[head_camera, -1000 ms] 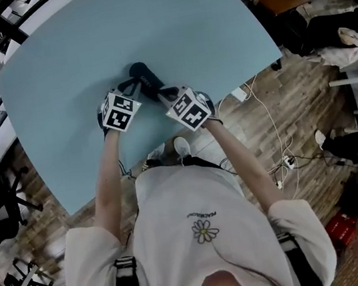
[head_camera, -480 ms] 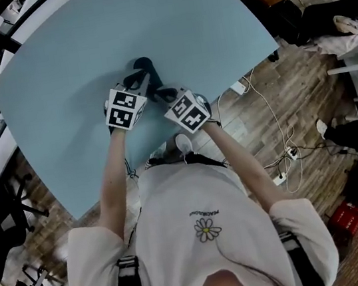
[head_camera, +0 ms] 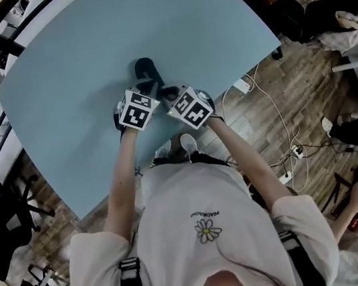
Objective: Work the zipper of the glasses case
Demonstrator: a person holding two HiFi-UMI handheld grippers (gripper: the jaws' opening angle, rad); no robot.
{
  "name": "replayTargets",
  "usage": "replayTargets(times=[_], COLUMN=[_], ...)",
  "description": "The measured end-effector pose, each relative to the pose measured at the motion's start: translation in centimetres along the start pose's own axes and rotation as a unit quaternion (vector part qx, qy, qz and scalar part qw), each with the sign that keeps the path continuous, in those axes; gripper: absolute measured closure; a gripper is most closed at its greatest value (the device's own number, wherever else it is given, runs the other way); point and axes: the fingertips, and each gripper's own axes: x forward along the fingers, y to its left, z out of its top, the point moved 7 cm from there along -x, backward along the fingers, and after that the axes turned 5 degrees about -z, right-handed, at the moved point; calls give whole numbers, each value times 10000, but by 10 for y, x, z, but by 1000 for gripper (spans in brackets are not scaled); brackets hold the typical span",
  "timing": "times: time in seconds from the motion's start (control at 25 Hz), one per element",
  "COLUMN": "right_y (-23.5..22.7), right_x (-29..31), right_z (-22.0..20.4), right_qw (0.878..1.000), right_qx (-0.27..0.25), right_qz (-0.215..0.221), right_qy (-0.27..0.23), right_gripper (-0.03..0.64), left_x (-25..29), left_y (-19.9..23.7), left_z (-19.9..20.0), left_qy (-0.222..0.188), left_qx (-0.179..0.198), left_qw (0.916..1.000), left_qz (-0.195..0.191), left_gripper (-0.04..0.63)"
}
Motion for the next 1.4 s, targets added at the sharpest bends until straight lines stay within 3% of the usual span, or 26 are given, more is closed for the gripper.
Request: replayTargets(times=[0.16, 0.28, 0.36, 0.56, 0.96, 1.2, 1.4], right_y=[-14, -28, -37, -49, -45, -36, -31], right_x=[-16, -17, -12, 7, 27, 25, 26], right_z=[-6, -24, -33, -36, -26, -31, -30], right_qw=[9952, 9856, 9793, 9649, 9396, 9285, 9049], right_qx=[-953, -1557, -1796, -2209, -2791, -3162, -3829], right_qz=[100, 254, 385, 838, 1574, 1594, 1438], right_qy=[209, 613, 849, 1145, 1205, 1117, 1173], right_gripper=[604, 518, 502, 502, 503, 580, 580], left_x=[0, 1, 2, 0, 3, 4, 2], left_y=[-2, -1, -1, 0, 1, 3, 5], left_z=[1, 0, 0, 3, 4, 2, 4], left_qy=[77, 80, 86, 199, 200, 163, 118], left_qx=[59, -65, -84, -126, -352, -464, -535], left_qw=[9999, 9999, 9999, 9997, 9992, 9988, 9985], left_qz=[108, 98, 102, 94, 63, 35, -45], left_gripper=[578, 578, 578, 578, 578, 578, 578])
